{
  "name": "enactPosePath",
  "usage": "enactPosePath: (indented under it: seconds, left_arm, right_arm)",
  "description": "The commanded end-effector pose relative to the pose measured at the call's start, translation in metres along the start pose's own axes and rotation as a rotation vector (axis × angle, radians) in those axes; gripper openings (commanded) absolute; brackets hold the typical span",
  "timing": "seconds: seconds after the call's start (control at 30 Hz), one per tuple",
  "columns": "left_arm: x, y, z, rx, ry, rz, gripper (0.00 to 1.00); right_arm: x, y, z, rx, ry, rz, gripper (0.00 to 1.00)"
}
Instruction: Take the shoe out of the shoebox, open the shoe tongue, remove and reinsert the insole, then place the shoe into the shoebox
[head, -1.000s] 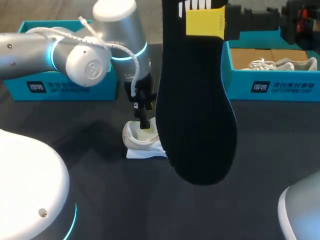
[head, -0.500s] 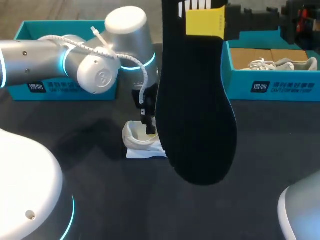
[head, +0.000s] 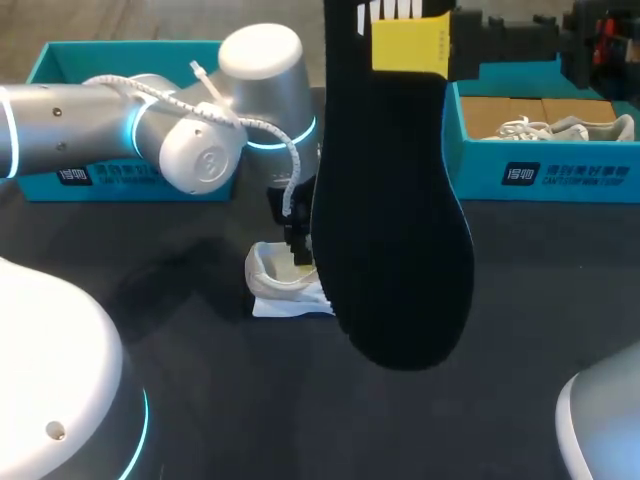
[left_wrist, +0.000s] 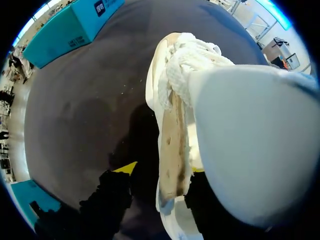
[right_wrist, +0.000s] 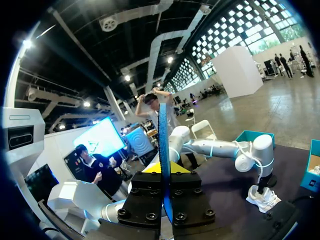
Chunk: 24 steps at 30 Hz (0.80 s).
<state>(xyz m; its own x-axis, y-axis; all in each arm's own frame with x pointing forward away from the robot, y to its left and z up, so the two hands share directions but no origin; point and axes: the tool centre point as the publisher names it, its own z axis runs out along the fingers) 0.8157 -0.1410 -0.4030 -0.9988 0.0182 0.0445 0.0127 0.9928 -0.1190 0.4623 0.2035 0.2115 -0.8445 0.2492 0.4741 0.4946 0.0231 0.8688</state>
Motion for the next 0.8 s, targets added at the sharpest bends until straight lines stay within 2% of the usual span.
enactPosePath:
  seconds: [0.03, 0.13, 0.17, 0.27, 0.3, 0.33, 0.57, 0.8]
  left_arm:
    - [-0.001, -0.002, 0.004, -0.005, 0.004, 0.000, 0.42]
    - [-0.001, -0.002, 0.006, -0.007, 0.007, -0.001, 0.38]
    - [-0.001, -0.002, 0.008, -0.010, 0.009, -0.002, 0.29]
    - [0.000, -0.002, 0.009, -0.015, 0.012, -0.002, 0.13]
    - [0.000, -0.002, 0.009, -0.015, 0.012, -0.002, 0.03]
    - [0.001, -0.002, 0.009, -0.018, 0.014, -0.001, 0.00]
    - [0.005, -0.001, 0.004, -0.011, 0.029, 0.011, 0.00]
    - [0.011, -0.002, -0.016, 0.010, 0.059, 0.075, 0.00]
  right_arm:
    - [0.001, -0.008, 0.004, -0.013, 0.004, 0.002, 0.00]
    - [0.001, -0.008, 0.004, -0.013, 0.004, 0.002, 0.00]
    - [0.001, -0.008, 0.004, -0.013, 0.004, 0.002, 0.00]
    - [0.001, -0.008, 0.004, -0.013, 0.004, 0.002, 0.00]
    - [0.001, -0.008, 0.004, -0.013, 0.004, 0.002, 0.00]
    - [0.001, -0.008, 0.004, -0.013, 0.004, 0.002, 0.00]
    - [0.001, -0.008, 0.004, -0.013, 0.004, 0.002, 0.00]
    - [0.001, -0.008, 0.004, -0.013, 0.004, 0.002, 0.00]
